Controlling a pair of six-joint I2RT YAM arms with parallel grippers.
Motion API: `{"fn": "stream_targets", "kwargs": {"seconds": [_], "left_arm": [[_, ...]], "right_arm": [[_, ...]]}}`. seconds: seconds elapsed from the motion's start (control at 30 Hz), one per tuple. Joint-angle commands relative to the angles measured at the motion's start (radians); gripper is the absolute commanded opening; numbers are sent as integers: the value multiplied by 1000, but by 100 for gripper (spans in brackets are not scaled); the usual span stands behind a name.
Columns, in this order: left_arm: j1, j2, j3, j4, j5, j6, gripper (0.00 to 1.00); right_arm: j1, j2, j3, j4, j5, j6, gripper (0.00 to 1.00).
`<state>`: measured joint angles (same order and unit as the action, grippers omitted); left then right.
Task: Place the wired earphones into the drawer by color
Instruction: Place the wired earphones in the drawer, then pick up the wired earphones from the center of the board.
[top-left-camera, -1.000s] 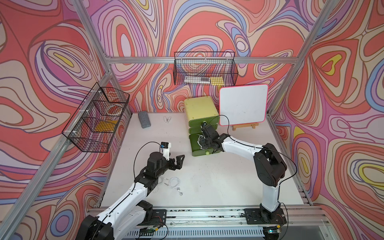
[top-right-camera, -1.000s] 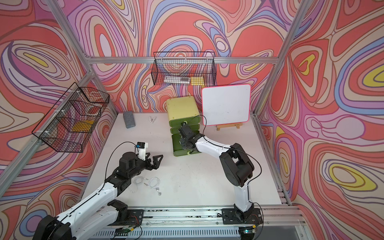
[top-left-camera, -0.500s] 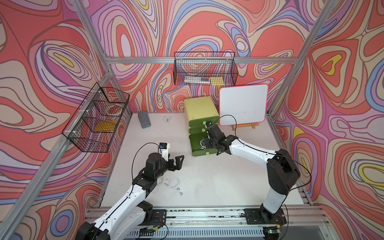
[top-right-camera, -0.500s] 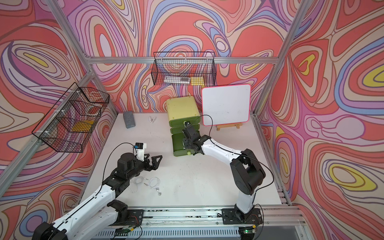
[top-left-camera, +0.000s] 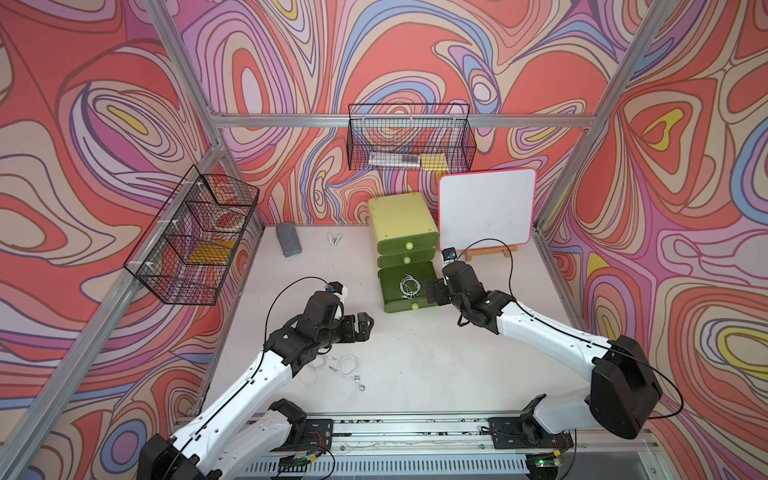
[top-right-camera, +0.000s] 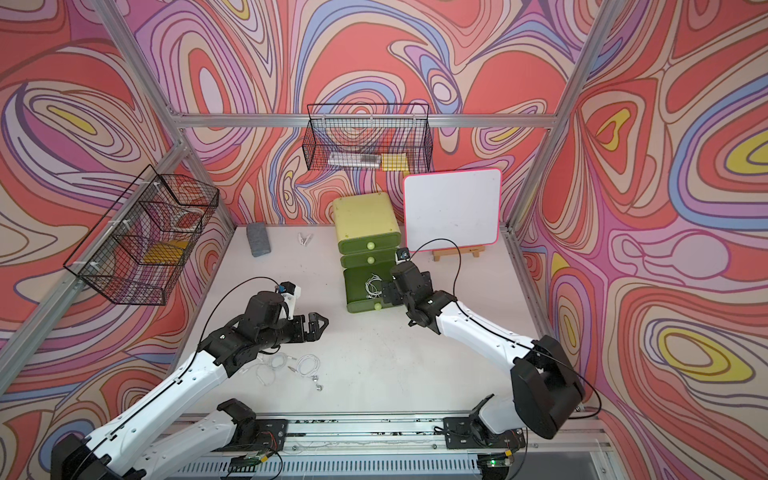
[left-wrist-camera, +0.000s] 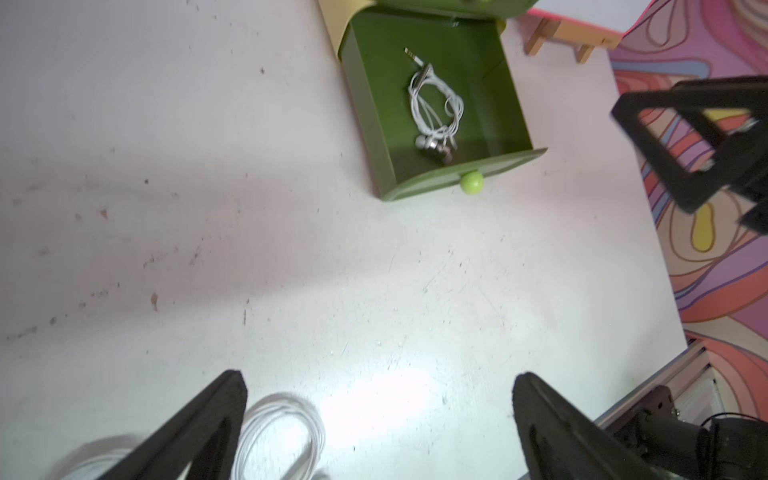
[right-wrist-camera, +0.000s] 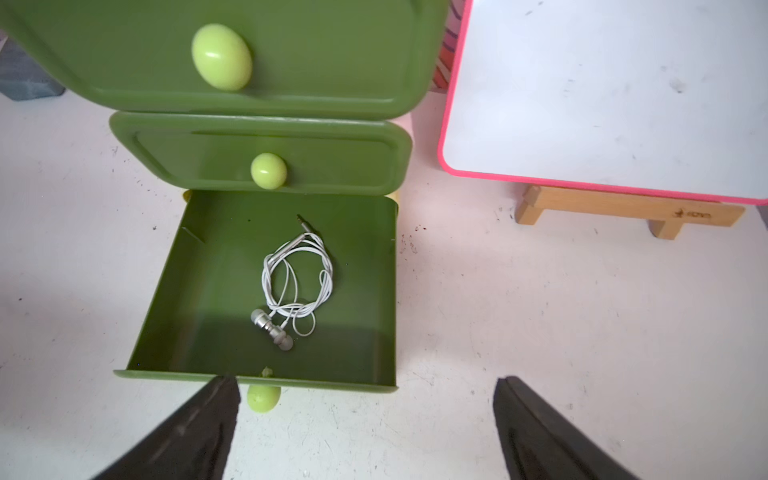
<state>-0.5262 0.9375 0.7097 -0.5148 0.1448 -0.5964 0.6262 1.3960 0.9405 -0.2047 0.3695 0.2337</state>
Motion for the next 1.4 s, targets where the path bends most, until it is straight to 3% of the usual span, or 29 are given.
{"fn": "stream_targets", "kwargs": {"seconds": [0.0, 0.3, 0.57, 1.03, 1.37], "left_arm": [[-45, 9, 43, -181, -74, -56, 99], [-195, 71, 101, -320, -205, -158, 98], [-308, 203, 120, -309, -258, -203, 96], [-325, 360, 98, -200, -217, -172, 84], [-325, 397, 55, -158, -236, -172, 77]], "right_arm": [[-16, -67, -75, 116, 33, 6, 98], [-19, -257, -328, 362, 59, -23, 98], [-19, -260, -417, 476, 7, -30, 98], [-19, -274, -414, 459, 5, -39, 98], [-19, -269, -416, 458, 10, -42, 98]]}}
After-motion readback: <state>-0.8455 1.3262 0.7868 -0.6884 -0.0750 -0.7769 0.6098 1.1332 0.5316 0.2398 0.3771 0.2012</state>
